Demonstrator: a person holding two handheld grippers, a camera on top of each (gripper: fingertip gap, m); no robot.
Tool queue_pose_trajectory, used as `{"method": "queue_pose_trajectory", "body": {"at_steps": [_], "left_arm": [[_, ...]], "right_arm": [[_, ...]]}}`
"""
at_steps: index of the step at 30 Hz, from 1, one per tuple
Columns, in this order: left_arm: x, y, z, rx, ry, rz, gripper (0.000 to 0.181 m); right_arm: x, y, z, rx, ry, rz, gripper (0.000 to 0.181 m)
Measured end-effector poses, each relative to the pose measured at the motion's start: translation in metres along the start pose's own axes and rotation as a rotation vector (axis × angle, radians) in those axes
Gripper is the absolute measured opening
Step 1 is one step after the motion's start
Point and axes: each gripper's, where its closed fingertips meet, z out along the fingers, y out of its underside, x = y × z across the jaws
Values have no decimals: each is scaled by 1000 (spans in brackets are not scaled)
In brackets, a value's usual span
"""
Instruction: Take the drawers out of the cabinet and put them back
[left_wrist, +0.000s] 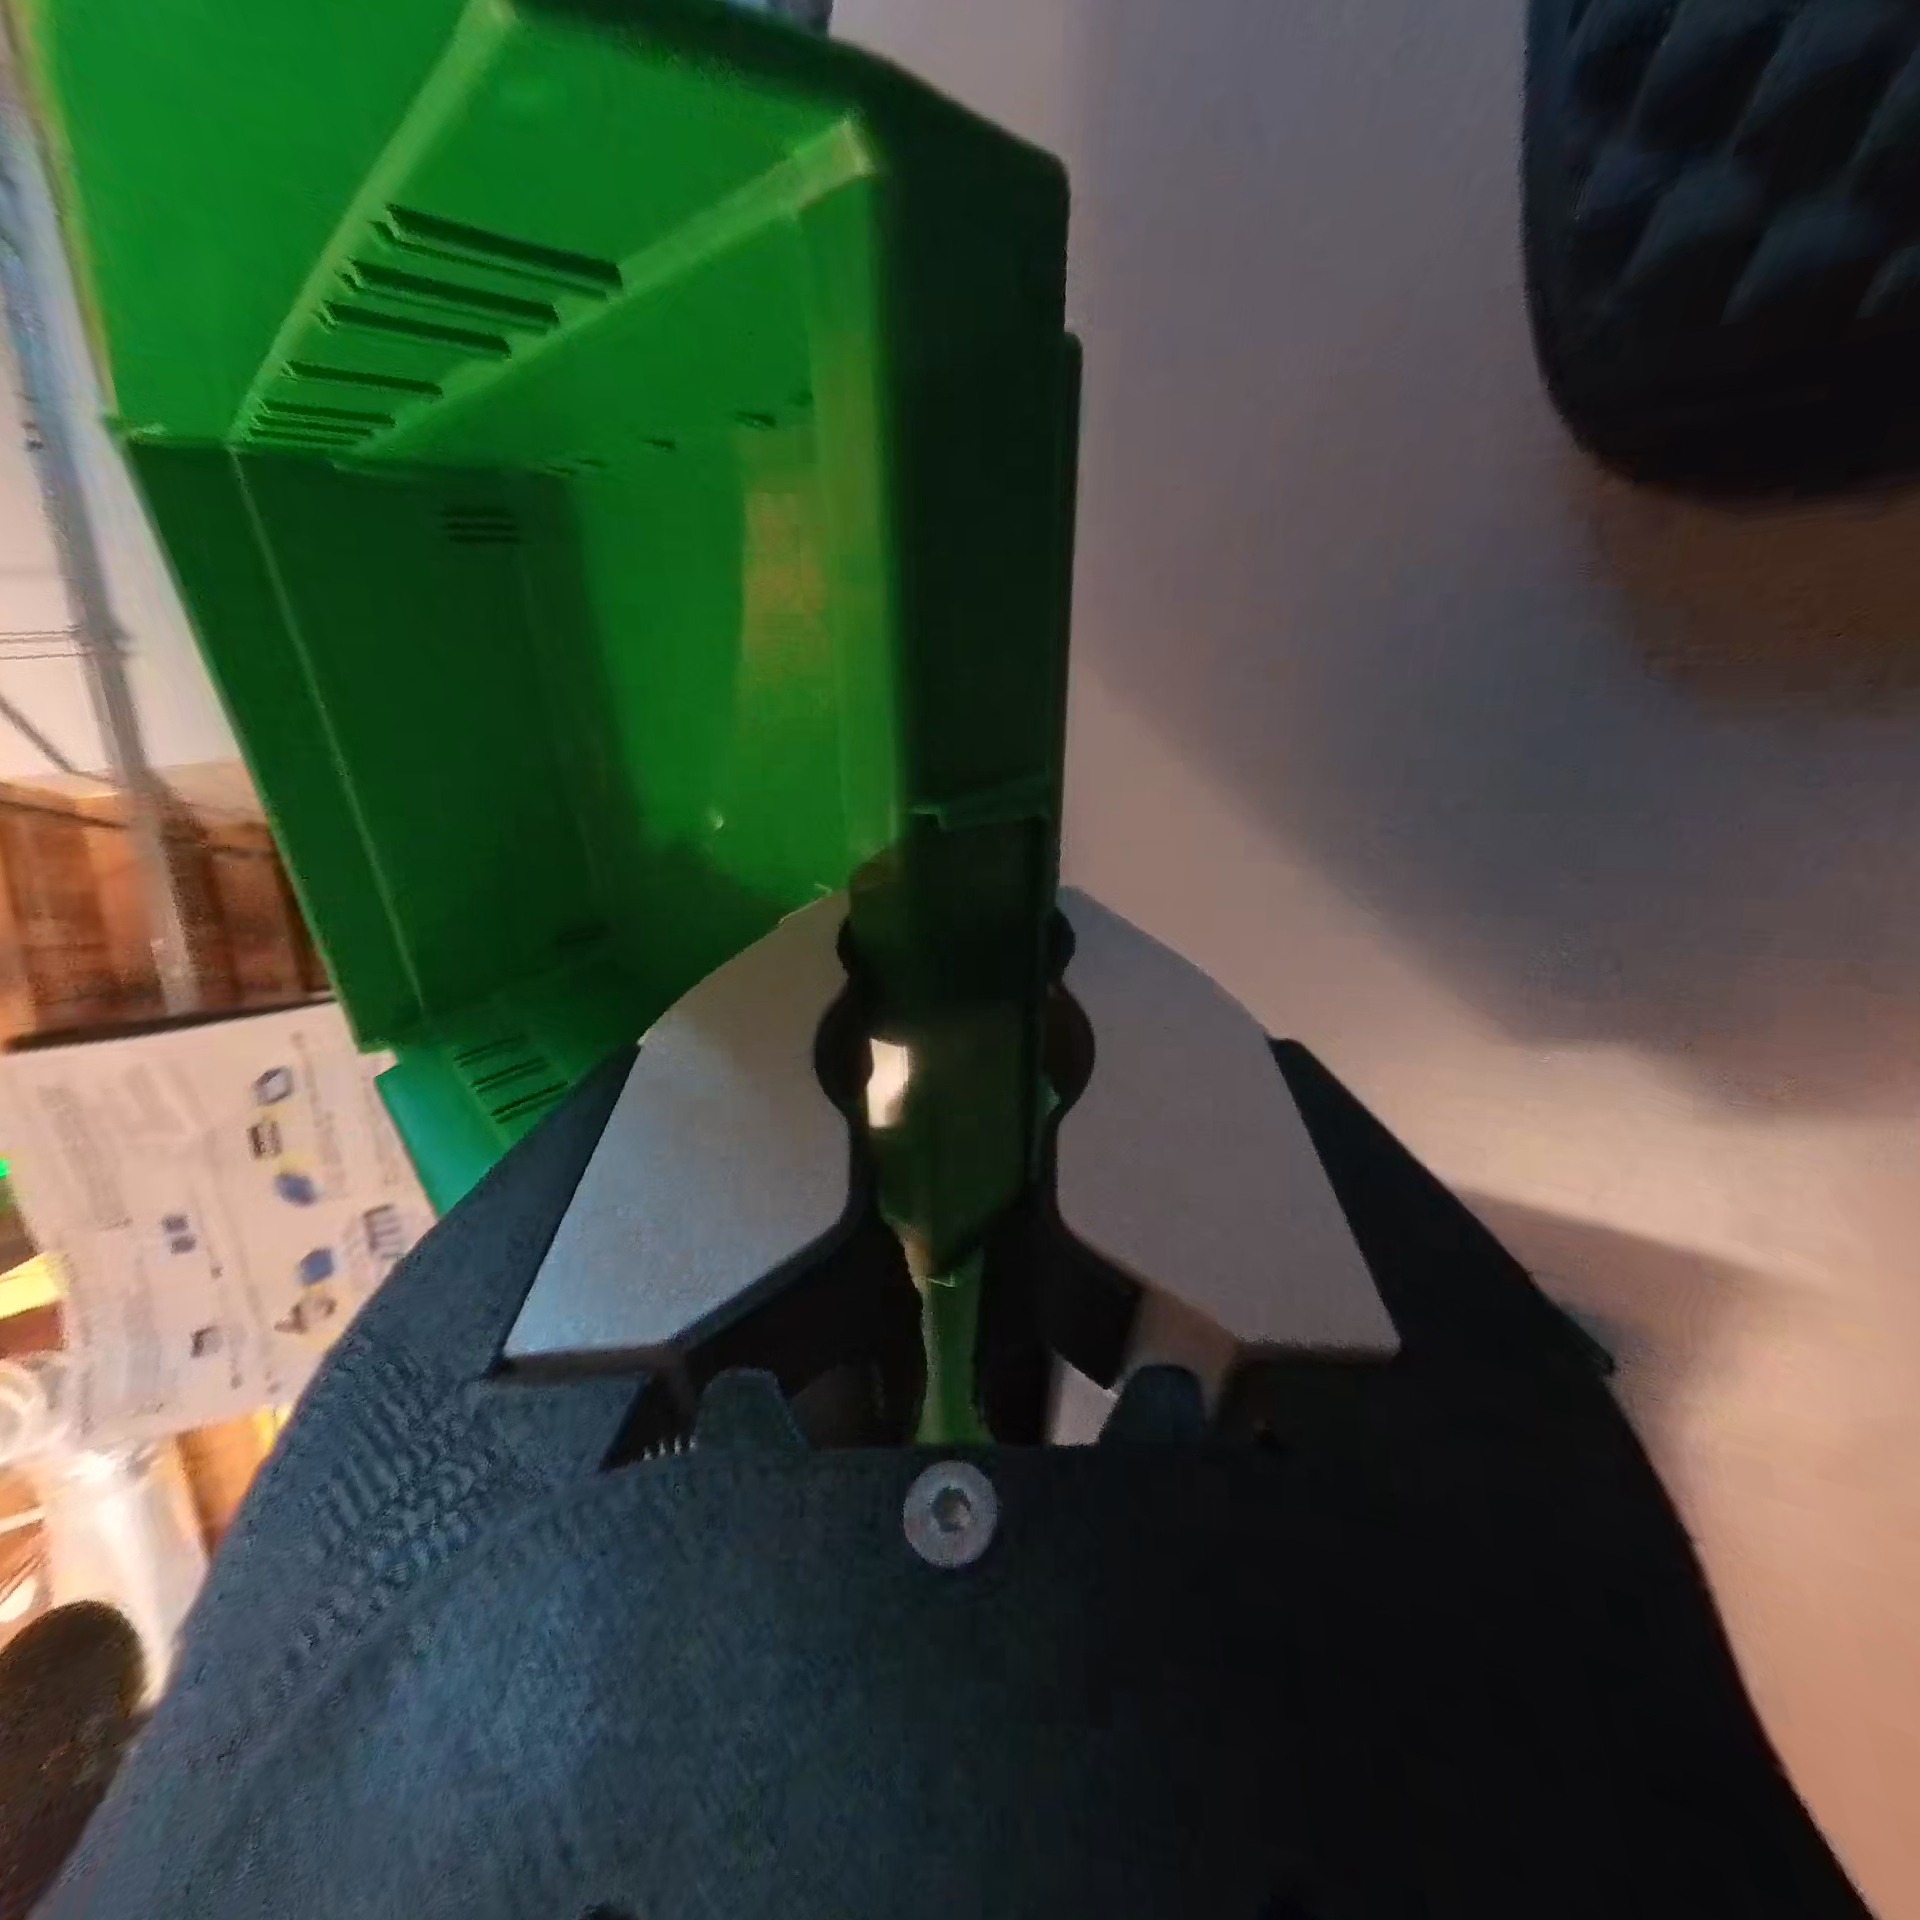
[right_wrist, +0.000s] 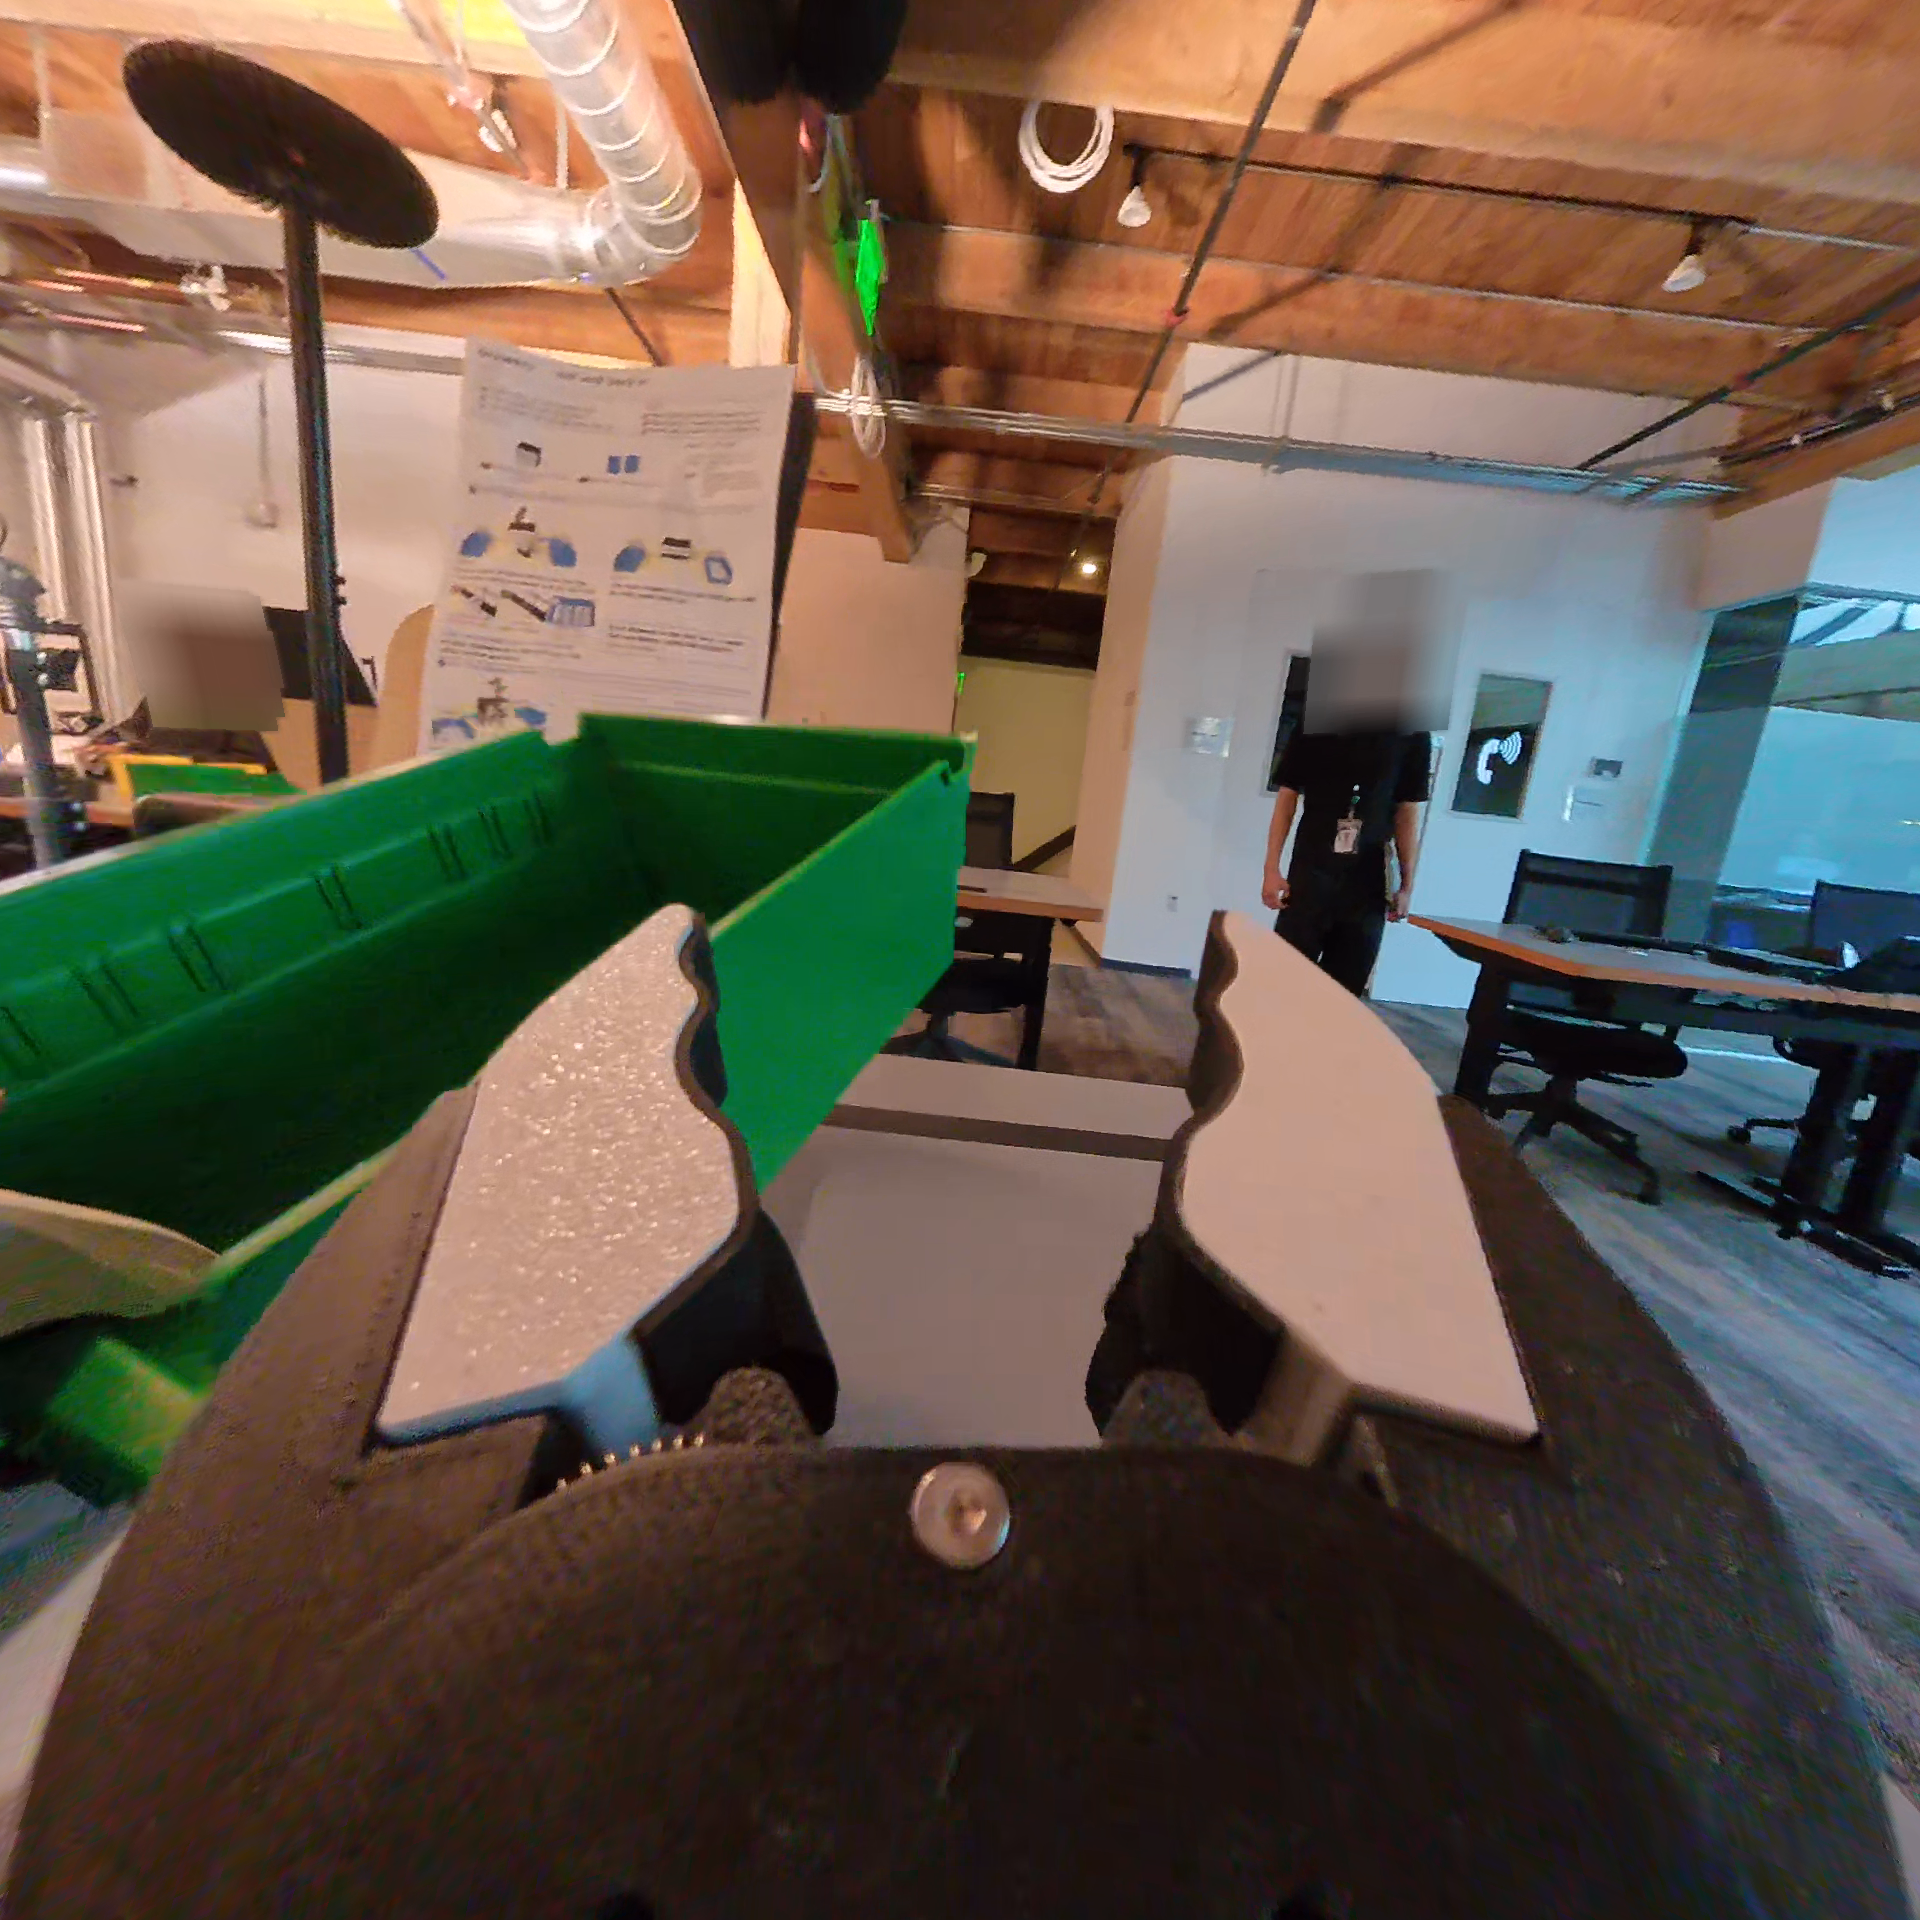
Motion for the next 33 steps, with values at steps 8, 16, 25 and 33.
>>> {"method": "queue_pose_trajectory", "body": {"at_steps": [8, 16, 25, 33], "left_arm": [[49, -10, 53, -36, 168, -16, 30], [73, -4, 71, -66, 233, -47, 30], [39, -21, 39, 131, -21, -132, 62], [11, 56, -69, 248, -76, -498, 64]], "right_arm": [[14, 4, -3, -4, 26, 18, 87], [15, 13, -1, -30, 22, 21, 86], [-13, 18, 3, -60, -94, 0, 87], [-73, 24, 0, -92, -346, -138, 86]]}}
